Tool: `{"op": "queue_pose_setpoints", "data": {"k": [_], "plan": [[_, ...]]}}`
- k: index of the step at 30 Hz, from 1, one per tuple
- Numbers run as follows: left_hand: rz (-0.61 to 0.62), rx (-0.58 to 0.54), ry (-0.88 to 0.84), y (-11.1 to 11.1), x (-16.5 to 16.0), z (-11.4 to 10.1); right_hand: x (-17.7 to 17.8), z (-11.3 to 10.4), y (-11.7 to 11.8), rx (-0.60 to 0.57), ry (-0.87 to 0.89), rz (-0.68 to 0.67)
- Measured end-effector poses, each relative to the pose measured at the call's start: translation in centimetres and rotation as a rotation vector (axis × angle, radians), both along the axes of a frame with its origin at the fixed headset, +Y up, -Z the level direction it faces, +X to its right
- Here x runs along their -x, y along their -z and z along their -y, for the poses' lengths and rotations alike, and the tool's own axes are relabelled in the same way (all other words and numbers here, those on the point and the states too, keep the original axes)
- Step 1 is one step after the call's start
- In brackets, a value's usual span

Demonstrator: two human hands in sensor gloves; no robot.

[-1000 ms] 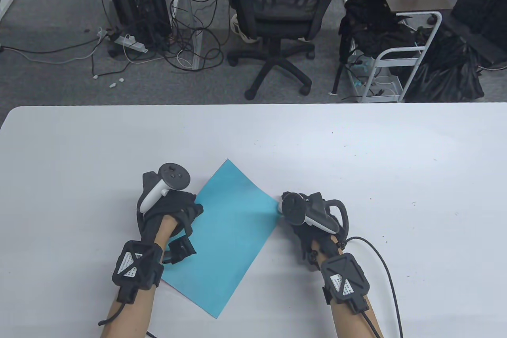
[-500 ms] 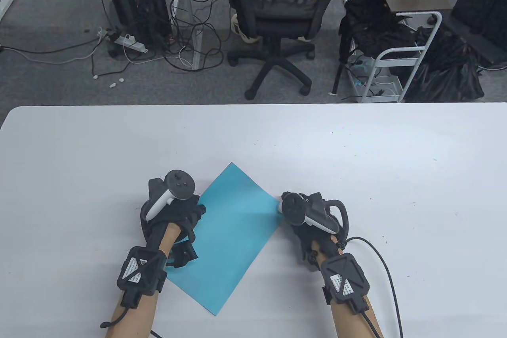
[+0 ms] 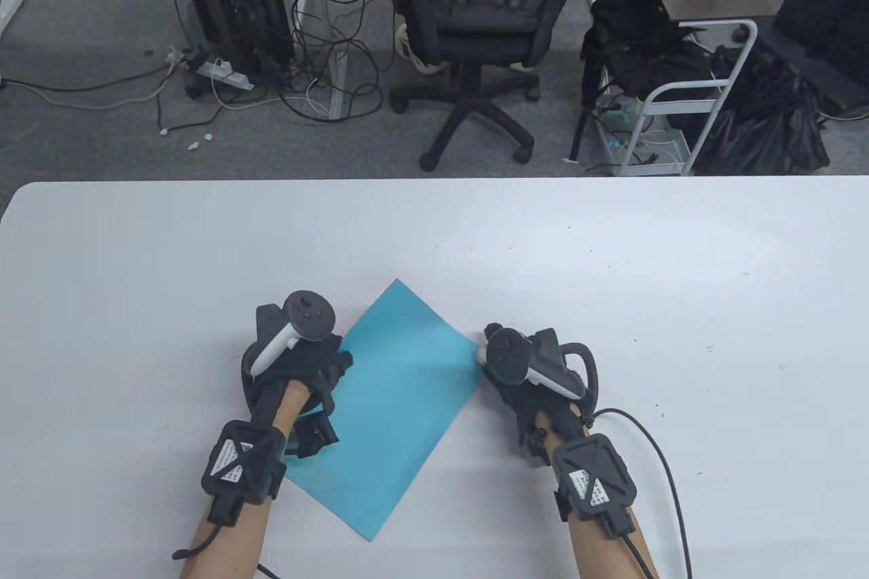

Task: Push down lever to staple documents

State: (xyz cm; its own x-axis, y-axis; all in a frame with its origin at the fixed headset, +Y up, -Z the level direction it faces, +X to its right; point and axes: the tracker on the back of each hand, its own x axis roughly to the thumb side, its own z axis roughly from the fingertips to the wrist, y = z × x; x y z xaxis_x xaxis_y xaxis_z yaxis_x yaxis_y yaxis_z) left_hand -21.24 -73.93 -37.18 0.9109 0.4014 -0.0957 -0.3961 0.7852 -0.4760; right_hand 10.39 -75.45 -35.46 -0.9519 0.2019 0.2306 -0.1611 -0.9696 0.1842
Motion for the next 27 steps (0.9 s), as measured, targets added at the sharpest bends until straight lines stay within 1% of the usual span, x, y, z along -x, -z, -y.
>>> {"op": "queue_pose_setpoints", "data": {"k": [2, 5, 9, 14, 20, 27], "plan": [[0.0, -0.003, 0.0, 0.0, 0.0, 0.0, -0.2, -0.1, 0.0, 0.004, 0.033, 0.006], [0.004, -0.004, 0.002, 0.0, 0.0, 0.1, -0.5, -0.4, 0.1, -0.033, 0.096, 0.024], [0.003, -0.012, 0.011, 0.0, -0.1, 0.1, -0.7, -1.5, 0.8, -0.106, 0.075, 0.075], [0.001, -0.014, 0.014, -0.1, -0.1, 0.1, -0.4, -2.5, 2.0, -0.123, 0.079, 0.177], [0.004, -0.023, 0.021, -0.1, -0.2, 0.1, 0.8, -1.7, 3.2, -0.083, 0.001, 0.248], [0.006, -0.032, 0.026, -0.2, -0.2, 0.2, 1.5, -0.4, 3.7, -0.033, -0.08, 0.272]]}}
